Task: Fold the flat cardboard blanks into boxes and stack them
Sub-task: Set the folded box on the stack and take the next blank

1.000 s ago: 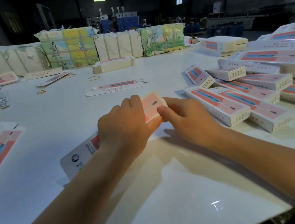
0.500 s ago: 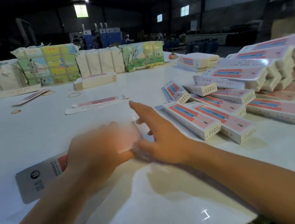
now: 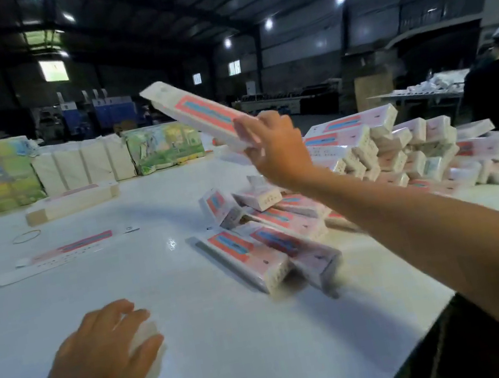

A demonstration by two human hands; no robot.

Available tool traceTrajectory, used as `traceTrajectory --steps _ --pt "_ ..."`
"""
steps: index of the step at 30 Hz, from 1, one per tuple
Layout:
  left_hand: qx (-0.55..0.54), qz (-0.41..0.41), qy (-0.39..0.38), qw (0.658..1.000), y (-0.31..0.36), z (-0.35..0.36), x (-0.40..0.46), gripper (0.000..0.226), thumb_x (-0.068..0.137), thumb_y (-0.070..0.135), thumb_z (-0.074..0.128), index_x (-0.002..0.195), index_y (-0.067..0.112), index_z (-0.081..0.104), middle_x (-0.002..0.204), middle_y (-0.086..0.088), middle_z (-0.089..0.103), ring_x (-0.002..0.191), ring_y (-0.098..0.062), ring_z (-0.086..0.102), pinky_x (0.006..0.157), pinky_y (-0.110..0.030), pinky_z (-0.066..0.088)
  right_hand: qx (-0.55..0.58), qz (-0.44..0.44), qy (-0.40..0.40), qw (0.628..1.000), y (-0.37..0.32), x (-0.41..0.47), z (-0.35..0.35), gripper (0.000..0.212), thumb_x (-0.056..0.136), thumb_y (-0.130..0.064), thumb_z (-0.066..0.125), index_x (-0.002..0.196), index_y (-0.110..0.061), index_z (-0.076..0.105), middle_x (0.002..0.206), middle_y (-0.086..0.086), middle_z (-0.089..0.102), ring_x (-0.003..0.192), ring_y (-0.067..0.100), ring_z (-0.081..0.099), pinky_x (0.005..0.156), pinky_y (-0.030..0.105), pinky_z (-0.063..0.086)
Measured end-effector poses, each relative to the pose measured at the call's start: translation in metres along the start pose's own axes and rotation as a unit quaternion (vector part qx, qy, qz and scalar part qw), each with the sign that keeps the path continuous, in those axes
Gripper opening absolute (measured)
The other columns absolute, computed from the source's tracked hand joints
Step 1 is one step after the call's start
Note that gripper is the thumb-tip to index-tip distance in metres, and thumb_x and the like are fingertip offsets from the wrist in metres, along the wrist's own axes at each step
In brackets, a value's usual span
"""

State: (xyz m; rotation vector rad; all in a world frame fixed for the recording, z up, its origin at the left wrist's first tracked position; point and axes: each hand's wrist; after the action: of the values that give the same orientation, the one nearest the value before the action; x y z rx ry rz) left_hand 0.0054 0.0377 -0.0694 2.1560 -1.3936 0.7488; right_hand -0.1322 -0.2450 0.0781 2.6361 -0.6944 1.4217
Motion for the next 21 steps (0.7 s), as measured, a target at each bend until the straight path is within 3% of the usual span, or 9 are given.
traceTrajectory --steps 3,6,8,12,16,19,21 --pt "-0.015 -0.031 -0.037 0.999 -0.001 0.007 0.003 0.048 0.070 0.052 0.039 0.083 0.020 0.071 0.086 0.002 0.065 0.079 -0.027 0.061 0.061 -0.041 0.050 -0.153 0.088 0.008 0.984 0.091 0.015 -0.024 0.045 0.087 -0.010 0.052 0.127 -0.031 0.053 0.132 0.011 0.041 0.113 0.032 0.039 0.090 0.042 0.036" --pt "0.016 0.004 -0.018 1.000 0.003 0.004 0.008 0.041 0.070 0.044 0.041 0.076 0.017 0.071 0.076 -0.001 0.065 0.063 -0.031 0.062 0.049 -0.040 0.052 -0.312 0.159 -0.108 0.930 0.158 0.000 -0.035 0.049 0.084 -0.017 0.054 0.132 -0.029 0.050 0.140 0.014 0.033 0.124 0.037 0.033 0.099 0.051 0.033" --pt "0.008 -0.002 -0.020 1.000 0.006 0.001 0.009 0.040 0.069 0.043 0.041 0.075 0.017 0.070 0.075 -0.001 0.064 0.062 -0.032 0.062 0.048 -0.039 0.051 -0.333 0.182 -0.147 0.914 0.173 -0.007 -0.035 0.053 0.083 -0.026 0.057 0.135 -0.032 0.044 0.142 0.013 0.031 0.127 0.037 0.031 0.102 0.055 0.030" --pt "-0.023 -0.034 -0.055 0.998 0.010 -0.006 0.010 0.042 0.069 0.046 0.039 0.076 0.020 0.070 0.078 0.001 0.064 0.069 -0.031 0.062 0.056 -0.038 0.050 -0.353 0.131 -0.160 0.912 0.154 0.004 -0.033 0.050 0.082 -0.018 0.051 0.131 -0.029 0.048 0.144 0.013 0.029 0.132 0.035 0.023 0.106 0.060 0.023" --pt "-0.045 -0.066 -0.089 0.993 0.013 -0.013 0.010 0.054 0.069 0.054 0.030 0.087 0.023 0.070 0.090 0.006 0.063 0.087 -0.025 0.059 0.068 -0.036 0.048 -0.244 0.073 -0.089 0.963 0.079 0.024 -0.030 0.050 0.086 -0.013 0.050 0.135 -0.021 0.048 0.150 0.011 0.028 0.139 0.031 0.017 0.110 0.056 0.017" --pt "-0.028 -0.076 -0.123 0.989 0.016 -0.015 0.012 0.061 0.070 0.059 0.023 0.103 0.030 0.064 0.107 0.012 0.057 0.104 -0.014 0.050 0.081 -0.028 0.041 -0.054 -0.018 -0.065 0.996 -0.012 0.015 -0.015 0.038 0.089 -0.014 0.050 0.126 -0.019 0.059 0.137 0.006 0.049 0.128 0.027 0.037 0.103 0.046 0.030" --pt "-0.013 -0.086 -0.138 0.987 0.014 -0.013 0.012 0.059 0.072 0.058 0.021 0.111 0.033 0.059 0.114 0.016 0.053 0.109 -0.009 0.044 0.085 -0.022 0.035 0.085 -0.063 -0.111 0.988 -0.067 -0.014 0.004 0.031 0.090 -0.014 0.051 0.118 -0.018 0.065 0.127 0.004 0.058 0.119 0.023 0.047 0.098 0.038 0.037"
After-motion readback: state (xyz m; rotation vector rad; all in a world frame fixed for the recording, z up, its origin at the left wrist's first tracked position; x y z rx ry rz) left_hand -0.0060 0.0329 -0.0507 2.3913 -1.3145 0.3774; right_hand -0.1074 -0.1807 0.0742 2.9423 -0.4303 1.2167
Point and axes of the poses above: each hand's wrist, its own x-axis towards the middle knuckle, its own z-axis out of the palm, y = z × x
